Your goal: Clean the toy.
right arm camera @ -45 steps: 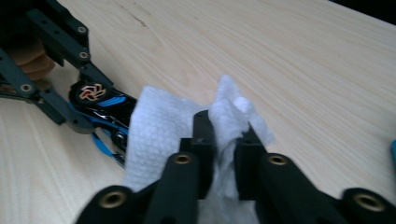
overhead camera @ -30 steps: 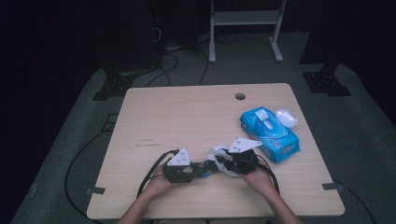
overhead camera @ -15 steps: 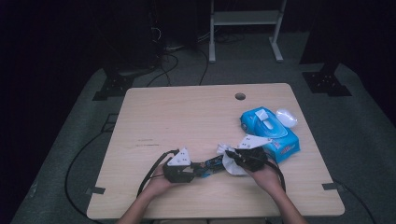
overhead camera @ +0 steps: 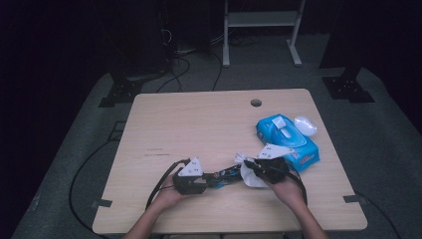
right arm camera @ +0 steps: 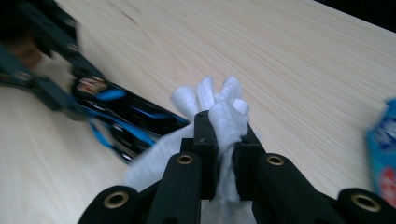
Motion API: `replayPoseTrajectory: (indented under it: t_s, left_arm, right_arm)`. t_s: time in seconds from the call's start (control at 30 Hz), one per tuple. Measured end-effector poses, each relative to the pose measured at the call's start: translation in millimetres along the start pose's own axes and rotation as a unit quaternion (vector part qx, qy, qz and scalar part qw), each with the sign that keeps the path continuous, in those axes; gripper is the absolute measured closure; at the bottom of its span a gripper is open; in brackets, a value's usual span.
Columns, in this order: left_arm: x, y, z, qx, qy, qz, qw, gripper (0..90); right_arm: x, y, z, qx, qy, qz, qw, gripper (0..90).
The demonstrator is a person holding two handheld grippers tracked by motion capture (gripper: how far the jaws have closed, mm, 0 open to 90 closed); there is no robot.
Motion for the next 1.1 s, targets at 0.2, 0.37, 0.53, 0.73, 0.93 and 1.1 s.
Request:
replayPoseTrajectory:
  t_s: [0.2, 0.37, 0.53, 0.73, 0.93, 1.1]
  left_arm:
    - [0.6, 0.3, 0.0, -0.004, 0.008, -0.001, 1.0, 70.0]
    - [0.2, 0.0, 0.3, -0.005, 0.004, -0.003, 1.0, 70.1]
    - [0.2, 0.5, -0.1, -0.003, 0.003, -0.001, 1.0, 70.0]
    - [0.6, 1.3, -1.4, 0.002, 0.001, 0.006, 1.0, 70.0]
    - [0.8, 1.4, -1.5, 0.002, 0.001, 0.007, 1.0, 70.0]
    - [0.7, 1.7, -2.1, 0.003, 0.0, 0.009, 1.0, 70.0]
  right_arm:
    - [-12.8, 2.1, -6.0, -0.005, 0.022, 0.019, 0.9996, 82.9]
    - [9.5, -7.5, 3.0, -0.018, -0.005, -0.01, 0.9998, 83.0]
    - [8.3, -4.7, 3.5, -0.009, -0.001, -0.016, 0.9998, 83.1]
    - [-15.4, 7.8, -10.8, -0.011, 0.026, 0.012, 0.9995, 83.4]
    - [-43.3, 20.4, -31.0, -0.007, 0.067, 0.024, 0.9974, 83.6]
    - [-69.6, 31.0, -44.2, -0.002, 0.108, 0.026, 0.9938, 83.7]
Point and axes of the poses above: each handheld gripper's, and its own axes: z roughly backward along the jaws, y roughly out of its top, x roughly to its right, the point moved 8 cm from there along -z, roughly forward along the jaws, and after that the axes turned 1 degree about y, right-handed, at the moved point
